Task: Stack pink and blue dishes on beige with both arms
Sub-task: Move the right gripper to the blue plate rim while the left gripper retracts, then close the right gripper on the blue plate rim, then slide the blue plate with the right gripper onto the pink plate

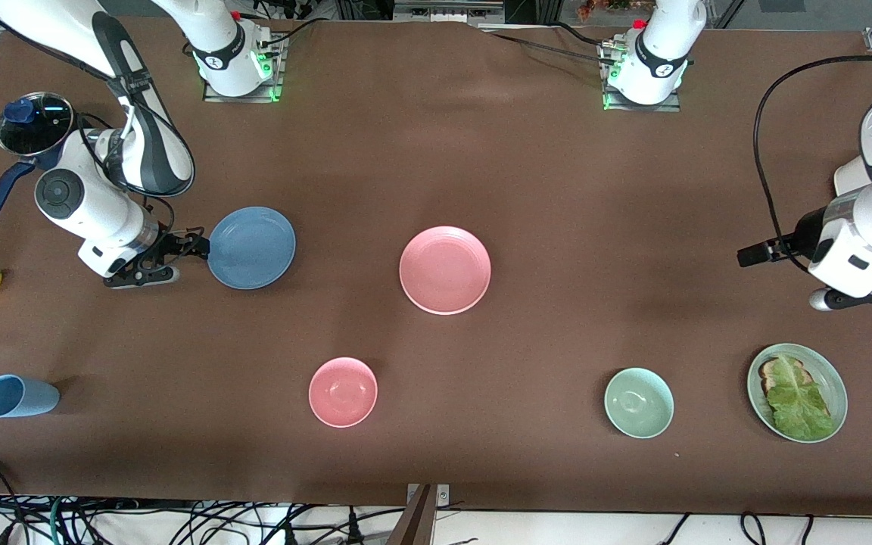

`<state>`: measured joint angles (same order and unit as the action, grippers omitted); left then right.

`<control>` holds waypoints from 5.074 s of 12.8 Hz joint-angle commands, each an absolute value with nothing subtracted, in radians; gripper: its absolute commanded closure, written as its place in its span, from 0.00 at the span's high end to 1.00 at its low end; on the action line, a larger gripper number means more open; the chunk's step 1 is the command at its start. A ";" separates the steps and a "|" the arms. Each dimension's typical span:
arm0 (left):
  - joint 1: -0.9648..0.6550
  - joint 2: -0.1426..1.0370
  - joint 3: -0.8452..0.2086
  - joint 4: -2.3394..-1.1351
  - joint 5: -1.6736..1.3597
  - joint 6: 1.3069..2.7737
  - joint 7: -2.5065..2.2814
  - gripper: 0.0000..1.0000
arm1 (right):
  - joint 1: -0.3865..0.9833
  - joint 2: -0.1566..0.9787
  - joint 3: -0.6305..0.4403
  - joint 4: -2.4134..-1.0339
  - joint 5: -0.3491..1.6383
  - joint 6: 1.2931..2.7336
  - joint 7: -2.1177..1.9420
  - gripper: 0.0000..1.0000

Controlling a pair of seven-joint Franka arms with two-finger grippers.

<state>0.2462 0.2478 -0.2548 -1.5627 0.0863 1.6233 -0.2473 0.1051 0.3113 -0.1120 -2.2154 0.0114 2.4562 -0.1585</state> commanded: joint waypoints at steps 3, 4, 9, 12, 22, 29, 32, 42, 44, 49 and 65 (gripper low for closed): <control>0.143 0.131 -0.074 -1.612 0.022 1.583 -0.068 1.00 | 0.101 0.330 -0.106 -2.241 0.015 2.479 -0.150 0.98; 0.118 0.115 -0.049 -1.612 0.006 1.583 -0.063 1.00 | 0.103 0.330 -0.103 -2.247 0.015 2.480 -0.137 0.96; 0.061 0.029 -0.025 -1.608 0.009 1.583 -0.060 1.00 | 0.103 0.347 -0.080 -2.253 0.015 2.490 -0.100 0.88; 0.040 0.021 -0.025 -1.612 0.014 1.582 0.019 1.00 | 0.103 0.354 -0.080 -2.255 0.015 2.491 -0.100 0.71; 0.043 0.005 -0.035 -1.638 0.018 1.580 0.023 1.00 | 0.103 0.362 -0.072 -2.255 0.017 2.485 -0.089 0.16; 0.055 0.008 -0.031 -1.634 0.009 1.585 0.048 1.00 | 0.101 0.316 -0.044 -2.244 0.017 2.439 -0.061 0.00; 0.054 0.008 -0.031 -1.634 0.008 1.583 0.064 1.00 | 0.103 0.250 -0.002 -2.105 0.018 2.236 -0.061 0.00; 0.051 0.008 -0.035 -1.634 0.008 1.582 0.061 1.00 | 0.331 0.336 0.015 -1.675 0.126 1.899 0.248 0.00; 0.051 0.008 -0.035 -1.634 0.008 1.582 0.061 1.00 | 0.440 0.385 0.014 -1.632 0.126 1.908 0.427 0.00; 0.049 0.009 -0.037 -1.634 0.008 1.582 0.061 1.00 | 0.607 0.508 0.014 -1.592 0.161 2.072 0.710 0.00; 0.043 0.009 -0.035 -1.634 0.009 1.582 0.054 1.00 | 0.692 0.644 0.014 -1.594 0.161 2.206 0.796 0.00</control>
